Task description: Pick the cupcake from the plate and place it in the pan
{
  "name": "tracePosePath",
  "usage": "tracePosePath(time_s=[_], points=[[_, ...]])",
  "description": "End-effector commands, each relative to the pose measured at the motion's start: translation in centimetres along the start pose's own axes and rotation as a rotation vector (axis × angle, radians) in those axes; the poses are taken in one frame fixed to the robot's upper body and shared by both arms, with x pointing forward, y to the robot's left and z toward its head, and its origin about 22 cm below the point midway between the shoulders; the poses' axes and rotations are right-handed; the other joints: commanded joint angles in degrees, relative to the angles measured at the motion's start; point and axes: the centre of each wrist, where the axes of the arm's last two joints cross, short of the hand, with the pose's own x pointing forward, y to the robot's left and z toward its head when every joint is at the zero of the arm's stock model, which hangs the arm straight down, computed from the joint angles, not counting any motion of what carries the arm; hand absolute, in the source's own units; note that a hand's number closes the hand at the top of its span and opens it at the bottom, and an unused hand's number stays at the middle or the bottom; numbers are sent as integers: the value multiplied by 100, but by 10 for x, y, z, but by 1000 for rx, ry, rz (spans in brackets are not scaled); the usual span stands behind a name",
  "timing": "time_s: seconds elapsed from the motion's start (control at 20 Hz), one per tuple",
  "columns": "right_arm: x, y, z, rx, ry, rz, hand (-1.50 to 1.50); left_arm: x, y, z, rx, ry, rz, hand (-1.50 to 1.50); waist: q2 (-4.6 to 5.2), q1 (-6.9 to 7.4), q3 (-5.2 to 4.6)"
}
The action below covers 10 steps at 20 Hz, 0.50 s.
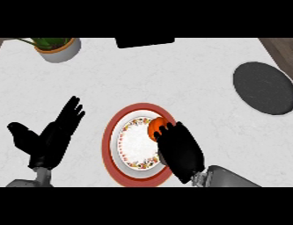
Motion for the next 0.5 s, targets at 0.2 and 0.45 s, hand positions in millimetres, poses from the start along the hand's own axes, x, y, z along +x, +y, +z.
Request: tracePosePath(time_s=[0.2, 0.45], points=[[-67, -33, 67, -385, 58, -416, 150, -2, 11, 10, 16, -1, -4, 0, 34, -112, -5], [-91, -36, 105, -446, 86, -709, 150, 2, 9, 12, -17, -11, 9, 0, 107, 106, -8]])
